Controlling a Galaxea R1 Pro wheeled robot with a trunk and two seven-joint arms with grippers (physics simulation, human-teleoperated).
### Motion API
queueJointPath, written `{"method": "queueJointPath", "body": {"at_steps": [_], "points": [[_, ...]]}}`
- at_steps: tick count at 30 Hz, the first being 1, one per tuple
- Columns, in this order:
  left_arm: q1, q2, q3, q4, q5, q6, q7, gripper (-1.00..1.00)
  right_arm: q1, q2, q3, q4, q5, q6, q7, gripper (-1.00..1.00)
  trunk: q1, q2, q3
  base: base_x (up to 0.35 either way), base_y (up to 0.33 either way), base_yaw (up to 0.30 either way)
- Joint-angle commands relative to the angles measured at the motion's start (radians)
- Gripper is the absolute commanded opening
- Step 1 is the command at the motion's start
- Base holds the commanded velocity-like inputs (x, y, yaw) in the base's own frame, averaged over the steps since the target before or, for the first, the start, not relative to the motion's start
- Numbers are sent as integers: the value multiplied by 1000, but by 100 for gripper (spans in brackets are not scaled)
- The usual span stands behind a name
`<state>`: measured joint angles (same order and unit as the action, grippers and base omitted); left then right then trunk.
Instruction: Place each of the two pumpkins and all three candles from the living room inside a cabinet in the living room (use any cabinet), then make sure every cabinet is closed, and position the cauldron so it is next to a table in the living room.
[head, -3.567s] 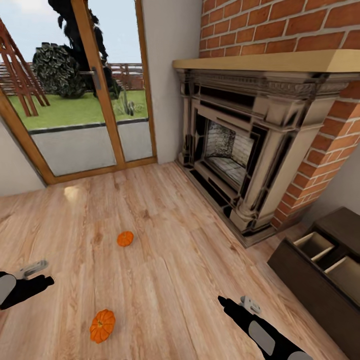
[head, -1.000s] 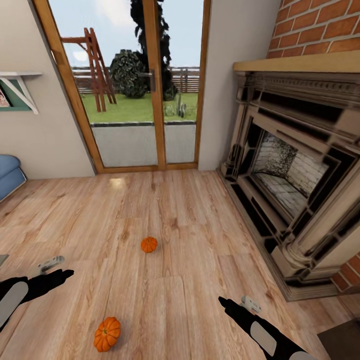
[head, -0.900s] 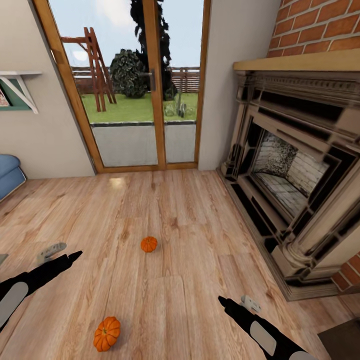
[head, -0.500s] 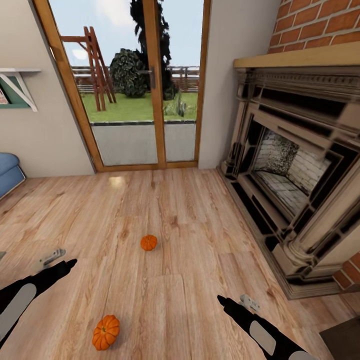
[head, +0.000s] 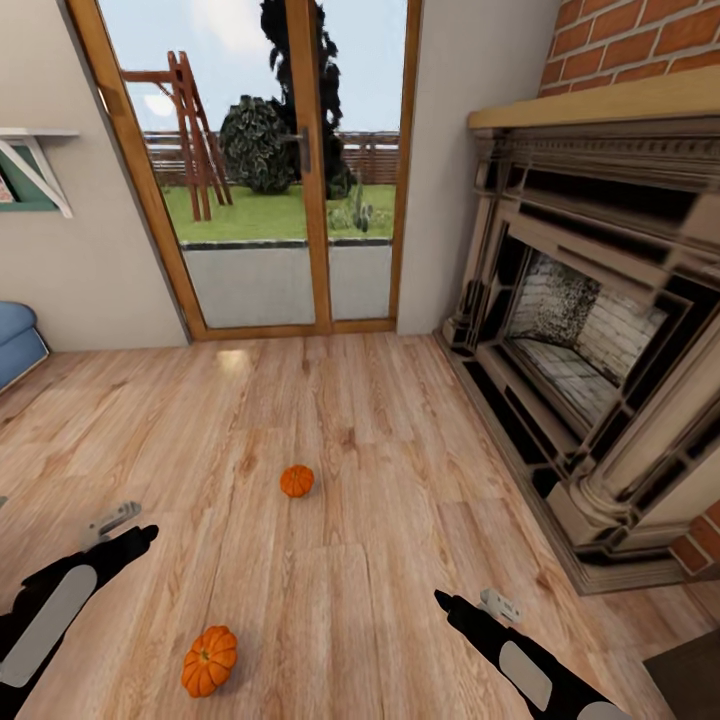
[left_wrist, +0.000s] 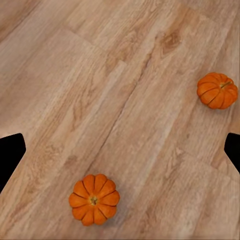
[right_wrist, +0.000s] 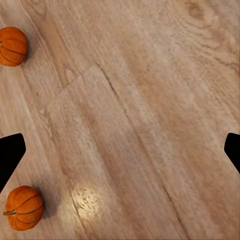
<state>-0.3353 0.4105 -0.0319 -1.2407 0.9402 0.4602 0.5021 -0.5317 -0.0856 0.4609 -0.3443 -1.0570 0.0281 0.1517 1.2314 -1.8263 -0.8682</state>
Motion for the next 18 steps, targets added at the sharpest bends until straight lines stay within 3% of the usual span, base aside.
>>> {"method": "queueJointPath", "body": {"at_steps": [1, 18], "points": [[-1, 1, -3, -2, 9, 0, 10, 100, -1, -1, 4, -1, -8, 3, 2, 100, 4, -8, -4, 0, 0, 0], [-1, 1, -5, -2, 9, 0, 9, 100, -1, 5, 17, -2, -8, 2, 31, 100, 69, -127, -57, 0, 0, 0]]}}
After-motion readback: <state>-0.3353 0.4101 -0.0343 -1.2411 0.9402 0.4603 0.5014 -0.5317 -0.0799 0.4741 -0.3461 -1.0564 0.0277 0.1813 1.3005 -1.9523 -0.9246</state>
